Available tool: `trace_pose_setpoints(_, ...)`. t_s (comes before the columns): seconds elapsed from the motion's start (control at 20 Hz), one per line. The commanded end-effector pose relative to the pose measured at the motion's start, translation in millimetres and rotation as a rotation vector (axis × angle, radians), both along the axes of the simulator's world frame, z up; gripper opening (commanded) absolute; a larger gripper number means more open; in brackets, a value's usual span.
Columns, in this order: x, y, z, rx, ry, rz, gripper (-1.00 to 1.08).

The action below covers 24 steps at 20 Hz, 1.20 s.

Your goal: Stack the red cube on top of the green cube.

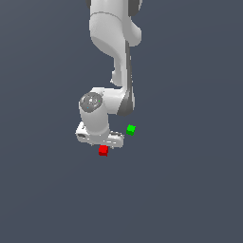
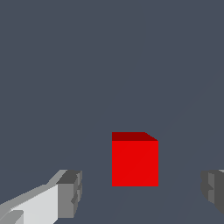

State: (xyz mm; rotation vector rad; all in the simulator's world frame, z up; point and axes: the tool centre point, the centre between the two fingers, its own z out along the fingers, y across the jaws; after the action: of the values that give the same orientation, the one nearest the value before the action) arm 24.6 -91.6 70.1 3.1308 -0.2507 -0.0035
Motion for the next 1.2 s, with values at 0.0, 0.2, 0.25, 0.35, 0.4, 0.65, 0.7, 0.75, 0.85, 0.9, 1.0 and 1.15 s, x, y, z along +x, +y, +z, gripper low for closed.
trace_pose_setpoints(0.0, 0.2, 0.1, -0.1, 0.000, -0.001, 0.000, 1.00)
trace_pose_setpoints(0.2, 0.2, 0.2, -8.5, 0.000, -0.001, 0.000, 1.00)
trace_pose_setpoints(0.25, 0.2, 0.3, -12.4, 0.000, -0.001, 0.000, 1.00)
trace_pose_setpoints(0.35, 0.1, 0.1, -21.8, 0.000, -0.001, 0.000, 1.00)
trace_pose_setpoints(0.4, 0.0, 0.2, -27.6, 0.000, -0.001, 0.000, 1.00)
trace_pose_setpoints(0.65, 0.3, 0.0, -47.3, 0.000, -0.002, -0.001, 1.00)
trace_pose_setpoints(0.7, 0.6, 0.0, -49.0, 0.000, -0.002, -0.001, 1.00)
trace_pose_setpoints(0.75, 0.9, -0.1, -50.0, 0.000, -0.002, -0.001, 1.00)
trace_pose_setpoints(0.85, 1.4, -0.2, -50.4, 0.000, -0.002, -0.001, 1.00)
trace_pose_setpoints(0.9, 1.4, -0.2, -50.4, 0.000, -0.002, -0.001, -1.00)
trace_pose_setpoints(1.0, 1.4, -0.2, -50.4, 0.000, -0.002, -0.001, -1.00)
trace_pose_setpoints(1.15, 1.4, -0.2, -50.4, 0.000, -0.002, -0.001, -1.00)
